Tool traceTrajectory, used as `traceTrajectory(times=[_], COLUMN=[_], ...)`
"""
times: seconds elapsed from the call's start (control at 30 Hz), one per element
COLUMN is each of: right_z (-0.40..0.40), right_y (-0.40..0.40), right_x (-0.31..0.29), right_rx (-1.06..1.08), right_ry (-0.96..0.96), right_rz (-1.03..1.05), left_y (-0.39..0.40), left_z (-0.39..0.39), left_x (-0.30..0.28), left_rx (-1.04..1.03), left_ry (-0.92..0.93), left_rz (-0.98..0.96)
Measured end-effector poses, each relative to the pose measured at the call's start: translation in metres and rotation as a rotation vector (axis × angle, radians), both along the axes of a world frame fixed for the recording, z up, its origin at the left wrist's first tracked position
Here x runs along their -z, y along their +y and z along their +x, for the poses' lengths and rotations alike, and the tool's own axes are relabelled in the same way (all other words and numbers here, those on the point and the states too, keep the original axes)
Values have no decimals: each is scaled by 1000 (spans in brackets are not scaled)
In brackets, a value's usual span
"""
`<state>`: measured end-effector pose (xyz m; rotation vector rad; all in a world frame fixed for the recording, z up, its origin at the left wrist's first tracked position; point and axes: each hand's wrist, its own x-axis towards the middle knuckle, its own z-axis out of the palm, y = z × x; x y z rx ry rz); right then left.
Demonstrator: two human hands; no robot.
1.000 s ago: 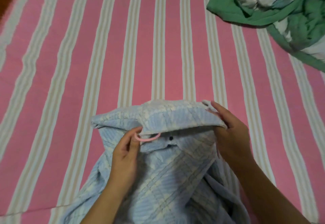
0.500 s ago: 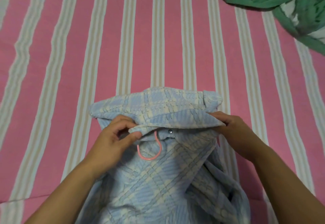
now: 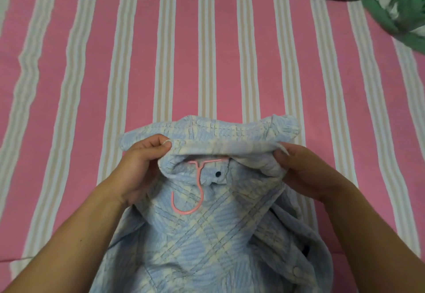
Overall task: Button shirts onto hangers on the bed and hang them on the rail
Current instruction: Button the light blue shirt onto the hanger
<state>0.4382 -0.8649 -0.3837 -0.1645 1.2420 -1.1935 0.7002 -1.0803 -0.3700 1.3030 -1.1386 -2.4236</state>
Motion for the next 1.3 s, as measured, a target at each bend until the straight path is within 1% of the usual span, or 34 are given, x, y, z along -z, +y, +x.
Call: traceTrajectory(times=[0.07, 0.17, 0.23, 0.27, 0.3, 0.37, 0.43, 0.47, 0.57, 0.6, 0.63, 0.67, 0.73, 0.77, 0.8, 0.83, 0.87, 0.9, 0.93, 0.97, 1.03, 1.07, 1.1, 1.13, 1.17, 1.2, 1.23, 1.27, 1.3], right_z=[7, 16, 21, 25, 31, 43, 53, 55, 48, 46, 45, 46, 48, 52, 55, 59, 62, 65, 66, 64, 54, 47, 40, 34, 29, 26, 25, 26, 27], right_y=[-10, -18, -19, -19, -16, -7, 1, 3, 1, -1, -1, -2, -5, -6, -7, -9, -9, -10, -10, -12, -20, -25, -31, -36, -40, -44, -47, -49, -51], right_x=[-2, 1, -1, -5, -9, -13, -14, -13, -6, -2, 6, 12, 18, 17, 13, 6, 1, -6, -8, -8, -3, 1, 3, 4, 4, 4, 4, 2, -1], right_rx=[127, 297, 382, 393, 387, 351, 355, 390, 535, 552, 534, 481, 296, 261, 280, 337, 360, 340, 268, 181, 21, -47, -104, -153, -182, -200, -218, -240, -277], right_ry=[-52, -48, 9, 36, 55, 56, 25, 1, -161, -180, -142, 28, 596, 828, 948, 972, 998, 1027, 1067, 1095, 1120, 1132, 1156, 1203, 1255, 1298, 1334, 1363, 1381], right_rz=[51, 137, 161, 165, 177, 210, 206, 193, 83, 80, 113, 201, 413, 457, 408, 313, 230, 159, 141, 153, 267, 320, 362, 393, 401, 386, 359, 323, 292], left_y=[3, 12, 21, 25, 28, 32, 35, 35, 32, 30, 30, 30, 34, 37, 41, 43, 46, 47, 47, 47, 46, 47, 49, 51, 51, 51, 48, 44, 36], left_z=[-6, -11, -8, -5, -1, 4, 6, 6, 3, 2, 1, 0, 2, 5, 8, 11, 12, 12, 11, 11, 14, 16, 16, 17, 17, 15, 13, 8, 1], left_x=[0, 7, 13, 15, 17, 17, 17, 19, 26, 27, 28, 29, 27, 25, 24, 23, 23, 23, 25, 26, 30, 31, 30, 28, 24, 19, 18, 18, 15], left_rx=[-66, -196, -323, -378, -414, -415, -343, -285, -132, -116, -120, -140, -205, -240, -265, -290, -301, -306, -294, -244, -54, 38, 78, 88, 125, 229, 410, 635, 870], left_ry=[-57, -88, -25, 22, 66, 118, 116, 84, -83, -114, -119, -93, 65, 181, 299, 397, 452, 437, 348, 199, -185, -314, -377, -392, -388, -369, -325, -261, -244], left_rz=[38, 102, 192, 243, 279, 290, 246, 194, -65, -106, -97, -40, 191, 312, 398, 448, 451, 418, 342, 190, -279, -450, -557, -660, -855, -1127, -1410, -1628, -1761])
